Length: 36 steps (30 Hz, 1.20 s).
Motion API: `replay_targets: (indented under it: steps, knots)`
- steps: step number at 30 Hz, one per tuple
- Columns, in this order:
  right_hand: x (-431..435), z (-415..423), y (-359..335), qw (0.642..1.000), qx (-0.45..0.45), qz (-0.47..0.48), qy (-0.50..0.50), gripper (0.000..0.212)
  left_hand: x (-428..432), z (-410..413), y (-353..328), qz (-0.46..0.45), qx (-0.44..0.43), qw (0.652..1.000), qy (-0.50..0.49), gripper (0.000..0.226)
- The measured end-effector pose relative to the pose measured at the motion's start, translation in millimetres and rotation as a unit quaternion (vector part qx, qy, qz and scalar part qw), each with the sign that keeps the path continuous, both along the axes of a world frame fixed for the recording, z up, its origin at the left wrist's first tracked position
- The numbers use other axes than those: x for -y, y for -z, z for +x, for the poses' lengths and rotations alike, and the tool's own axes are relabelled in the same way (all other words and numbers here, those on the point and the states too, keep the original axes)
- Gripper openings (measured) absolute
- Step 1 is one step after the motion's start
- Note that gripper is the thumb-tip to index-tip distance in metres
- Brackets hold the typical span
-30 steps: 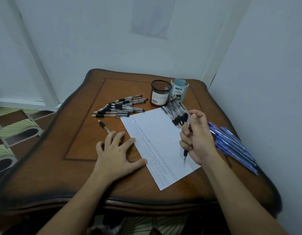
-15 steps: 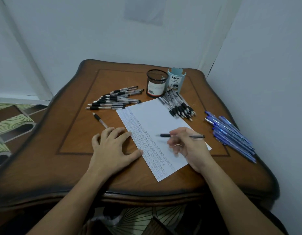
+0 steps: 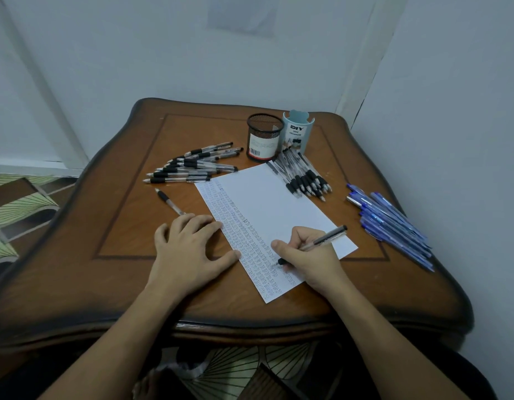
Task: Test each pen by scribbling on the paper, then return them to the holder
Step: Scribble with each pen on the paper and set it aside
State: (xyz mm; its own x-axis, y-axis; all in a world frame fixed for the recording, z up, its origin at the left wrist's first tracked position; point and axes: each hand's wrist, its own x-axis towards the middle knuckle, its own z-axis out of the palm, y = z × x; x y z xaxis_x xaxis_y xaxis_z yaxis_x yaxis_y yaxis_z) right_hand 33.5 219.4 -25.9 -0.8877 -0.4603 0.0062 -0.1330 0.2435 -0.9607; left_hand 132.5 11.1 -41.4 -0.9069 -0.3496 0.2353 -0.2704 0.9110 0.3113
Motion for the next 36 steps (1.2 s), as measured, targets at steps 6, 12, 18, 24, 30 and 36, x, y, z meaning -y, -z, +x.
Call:
replay_targets:
  steps: [6, 12, 18, 24, 30, 36]
  knots:
    - [-3.0, 4.6, 4.5, 1.000, -0.010, -0.015, -0.014, 0.044, 0.5, -0.3, 0.4, 0.002, 0.001, 1.000, 0.003, 0.083]
    - [-4.9, 2.7, 6.3, 0.999, -0.017, -0.029, -0.019, 0.054, 0.9, -0.7, 0.4, -0.002, 0.008, 1.000, 0.002, 0.084]
    - [-4.0, 0.9, 8.8, 0.999, -0.027, -0.027, -0.022, 0.056, 0.8, -0.9, 1.0, -0.001, 0.005, 1.000, 0.002, 0.082]
    - [-5.8, -0.7, 5.8, 0.999, -0.018, -0.020, -0.022, 0.049, 0.5, -0.4, 1.1, -0.001, 0.003, 1.000, 0.003, 0.082]
    - [-4.7, -0.4, 5.6, 0.999, -0.021, -0.017, -0.018, 0.050, 0.5, -0.5, 0.6, -0.001, 0.004, 1.000, 0.003, 0.083]
    - [-3.3, 0.2, 6.0, 1.000, -0.021, -0.014, -0.017, 0.040, 0.3, -0.4, 0.8, 0.005, 0.002, 1.000, 0.005, 0.083]
